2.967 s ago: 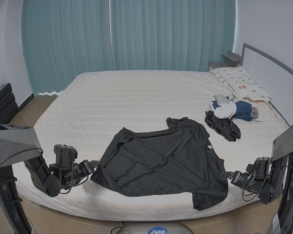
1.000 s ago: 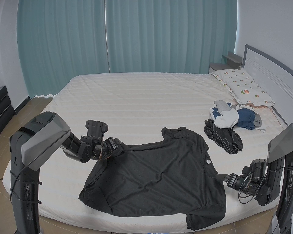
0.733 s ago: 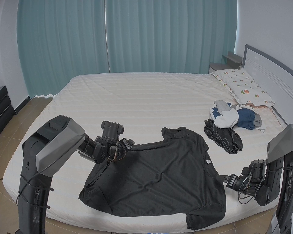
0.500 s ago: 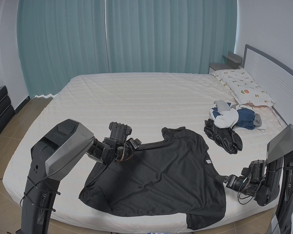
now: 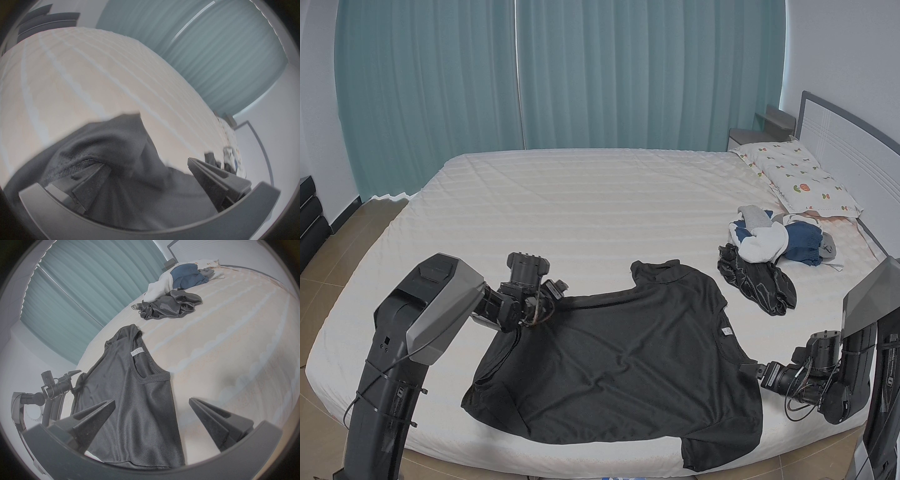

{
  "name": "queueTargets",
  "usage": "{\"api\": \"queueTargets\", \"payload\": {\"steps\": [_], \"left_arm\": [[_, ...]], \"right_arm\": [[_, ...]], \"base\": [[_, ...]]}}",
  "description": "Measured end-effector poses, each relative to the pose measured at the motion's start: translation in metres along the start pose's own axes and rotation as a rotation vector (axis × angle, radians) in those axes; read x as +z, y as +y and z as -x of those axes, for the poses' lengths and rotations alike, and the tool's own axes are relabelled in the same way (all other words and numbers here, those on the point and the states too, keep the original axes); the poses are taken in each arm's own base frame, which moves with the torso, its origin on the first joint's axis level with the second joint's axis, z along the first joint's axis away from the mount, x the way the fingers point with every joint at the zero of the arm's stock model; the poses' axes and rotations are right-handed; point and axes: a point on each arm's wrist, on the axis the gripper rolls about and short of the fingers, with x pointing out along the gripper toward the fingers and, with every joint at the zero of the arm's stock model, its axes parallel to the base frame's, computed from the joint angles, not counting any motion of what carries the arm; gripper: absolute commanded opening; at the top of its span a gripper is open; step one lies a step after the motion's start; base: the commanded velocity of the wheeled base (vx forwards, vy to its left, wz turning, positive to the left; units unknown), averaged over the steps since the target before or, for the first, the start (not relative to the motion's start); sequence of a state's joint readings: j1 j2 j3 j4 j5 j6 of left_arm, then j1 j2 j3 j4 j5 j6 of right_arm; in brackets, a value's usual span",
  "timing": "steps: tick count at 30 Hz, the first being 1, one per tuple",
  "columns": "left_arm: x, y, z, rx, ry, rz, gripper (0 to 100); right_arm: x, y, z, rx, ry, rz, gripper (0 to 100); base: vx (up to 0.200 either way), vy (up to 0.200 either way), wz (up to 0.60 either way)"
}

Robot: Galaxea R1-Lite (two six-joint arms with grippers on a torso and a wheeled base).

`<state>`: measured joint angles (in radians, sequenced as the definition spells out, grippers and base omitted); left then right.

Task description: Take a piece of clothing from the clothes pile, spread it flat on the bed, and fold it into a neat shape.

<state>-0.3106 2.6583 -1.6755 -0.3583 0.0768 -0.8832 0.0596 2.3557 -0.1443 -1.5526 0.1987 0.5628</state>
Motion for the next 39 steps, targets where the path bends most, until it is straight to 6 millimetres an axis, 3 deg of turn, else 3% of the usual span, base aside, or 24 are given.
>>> {"api": "queueTargets", "payload": {"steps": [9,17,27,37,38,39], "left_arm": [[0.082,0.035,-0.003,0.017,-0.182,0.153,100],[0.123,0.059,-0.002,0.016,-0.257,0.192,100],[0.128,0.083,-0.001,0.021,-0.119,0.159,100],[0.115,0.095,-0.003,0.01,-0.015,0.103,100],[0.114,0.095,-0.004,0.009,-0.012,0.102,0],[0.113,0.095,-0.004,0.008,-0.011,0.102,0]], "right_arm": [[-0.001,-0.001,-0.001,-0.002,0.003,-0.002,100],[-0.001,0.0,-0.001,0.001,0.006,0.0,100],[-0.002,0.0,-0.001,0.0,0.007,-0.001,100],[-0.002,0.001,-0.001,0.002,0.008,-0.003,100],[-0.002,0.001,-0.001,0.002,0.008,-0.003,100],[-0.002,0.001,-0.001,0.002,0.009,-0.003,100]], "base": [[0.0,0.0,0.0],[0.0,0.0,0.0],[0.0,0.0,0.0],[0.0,0.0,0.0],[0.0,0.0,0.0],[0.0,0.0,0.0]]}}
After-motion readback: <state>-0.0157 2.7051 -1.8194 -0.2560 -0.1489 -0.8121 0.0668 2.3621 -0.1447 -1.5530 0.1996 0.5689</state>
